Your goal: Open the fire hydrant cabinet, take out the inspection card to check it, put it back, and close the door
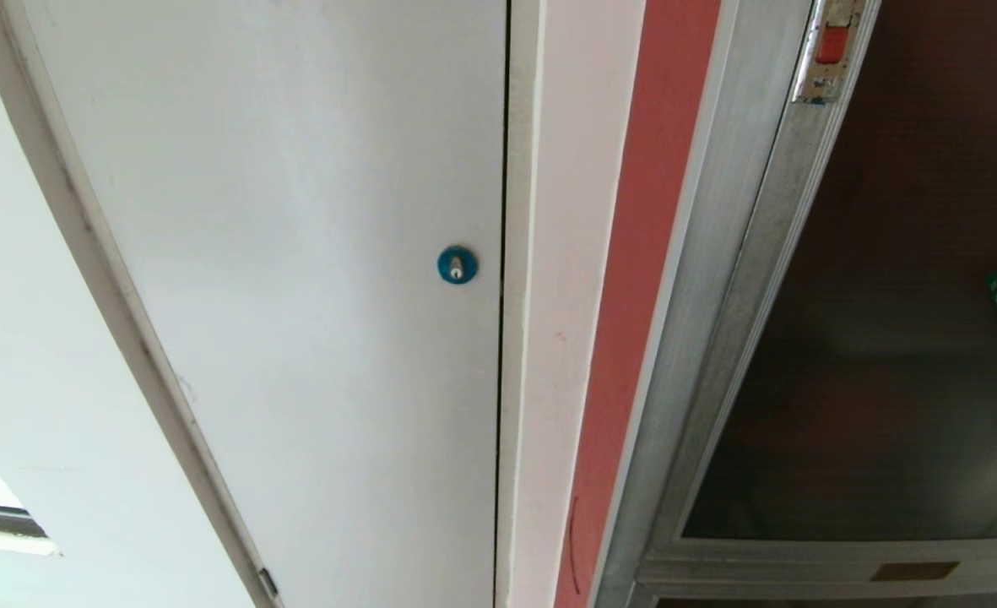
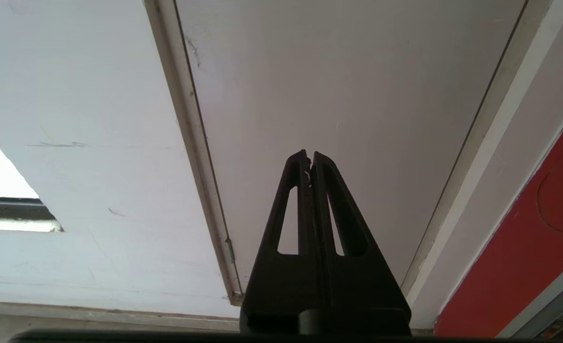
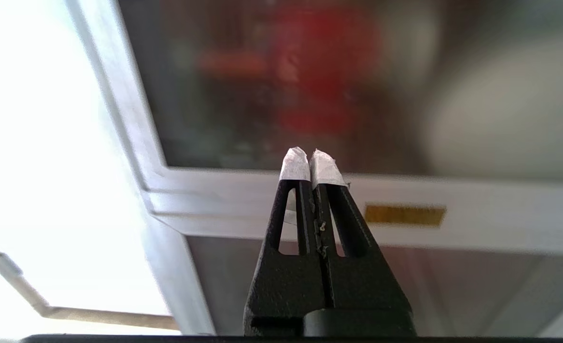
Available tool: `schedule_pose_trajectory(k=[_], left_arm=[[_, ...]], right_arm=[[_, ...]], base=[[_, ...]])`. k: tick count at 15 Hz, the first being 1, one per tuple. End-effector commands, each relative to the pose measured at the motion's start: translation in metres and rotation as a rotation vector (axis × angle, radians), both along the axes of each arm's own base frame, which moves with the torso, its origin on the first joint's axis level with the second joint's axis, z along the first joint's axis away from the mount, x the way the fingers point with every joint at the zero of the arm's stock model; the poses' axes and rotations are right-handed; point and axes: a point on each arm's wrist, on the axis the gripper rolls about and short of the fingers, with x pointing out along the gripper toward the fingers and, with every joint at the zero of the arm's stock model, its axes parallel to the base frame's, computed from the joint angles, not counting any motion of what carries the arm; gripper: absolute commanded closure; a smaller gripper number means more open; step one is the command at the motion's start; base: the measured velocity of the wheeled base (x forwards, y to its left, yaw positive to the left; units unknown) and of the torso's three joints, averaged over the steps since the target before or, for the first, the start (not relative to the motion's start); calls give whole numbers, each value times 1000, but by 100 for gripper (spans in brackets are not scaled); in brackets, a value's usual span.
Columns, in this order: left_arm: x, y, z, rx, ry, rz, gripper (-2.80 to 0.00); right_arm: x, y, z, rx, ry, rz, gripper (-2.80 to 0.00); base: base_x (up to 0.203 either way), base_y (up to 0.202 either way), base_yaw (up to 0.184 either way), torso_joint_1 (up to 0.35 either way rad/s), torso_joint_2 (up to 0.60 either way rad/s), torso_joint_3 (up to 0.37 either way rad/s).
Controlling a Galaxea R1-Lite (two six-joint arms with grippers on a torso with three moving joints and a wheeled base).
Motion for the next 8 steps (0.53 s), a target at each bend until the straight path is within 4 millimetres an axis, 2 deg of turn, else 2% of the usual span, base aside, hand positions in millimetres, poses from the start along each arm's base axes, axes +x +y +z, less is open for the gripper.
schedule_pose_trajectory(k=[1, 3, 5, 8], left_arm=[[0, 0, -1, 0, 2, 0, 0], [0, 0, -1, 0, 2, 0, 0], [0, 0, -1, 0, 2, 0, 0], [0, 0, -1, 0, 2, 0, 0]], right_arm=[[0, 1, 27, -1, 13, 34, 0], [5, 2, 57, -1, 31, 85, 0], [17, 3, 96, 0, 46, 155, 0], [40, 7, 141, 13, 98, 340, 0]], base=[[0, 0, 0, 0, 0, 0], [0, 0, 0, 0, 0, 0], [0, 0, 0, 0, 0, 0], [0, 0, 0, 0, 0, 0]])
